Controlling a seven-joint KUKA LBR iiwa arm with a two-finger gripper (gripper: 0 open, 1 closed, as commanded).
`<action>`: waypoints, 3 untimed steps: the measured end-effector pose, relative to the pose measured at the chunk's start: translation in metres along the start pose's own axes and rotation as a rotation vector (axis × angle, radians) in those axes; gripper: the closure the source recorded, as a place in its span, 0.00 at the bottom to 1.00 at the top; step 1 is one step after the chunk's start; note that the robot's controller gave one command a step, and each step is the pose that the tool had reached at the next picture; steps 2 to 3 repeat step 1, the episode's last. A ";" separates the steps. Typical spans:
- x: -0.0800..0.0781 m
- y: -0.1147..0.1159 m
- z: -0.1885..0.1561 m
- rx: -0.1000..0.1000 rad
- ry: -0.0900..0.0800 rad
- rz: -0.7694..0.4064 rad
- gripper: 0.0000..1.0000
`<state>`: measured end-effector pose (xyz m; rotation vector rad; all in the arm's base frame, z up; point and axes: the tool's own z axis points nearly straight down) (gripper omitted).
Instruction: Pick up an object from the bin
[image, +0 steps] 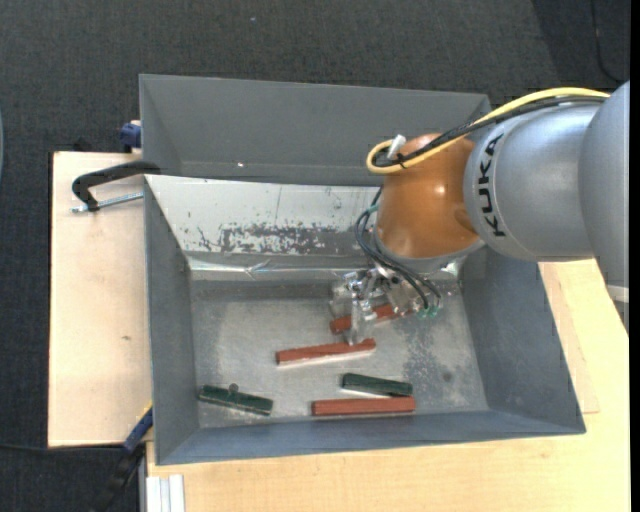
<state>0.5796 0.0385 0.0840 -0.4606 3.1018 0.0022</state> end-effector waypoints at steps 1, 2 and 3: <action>-0.003 -0.008 -0.154 0.002 -0.002 0.035 1.00; -0.003 -0.008 -0.154 0.002 -0.002 0.035 1.00; -0.003 -0.008 -0.154 0.002 -0.002 0.035 1.00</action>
Offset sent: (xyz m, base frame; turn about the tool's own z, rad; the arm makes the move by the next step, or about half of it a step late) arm 0.0000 0.0000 0.0000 0.0000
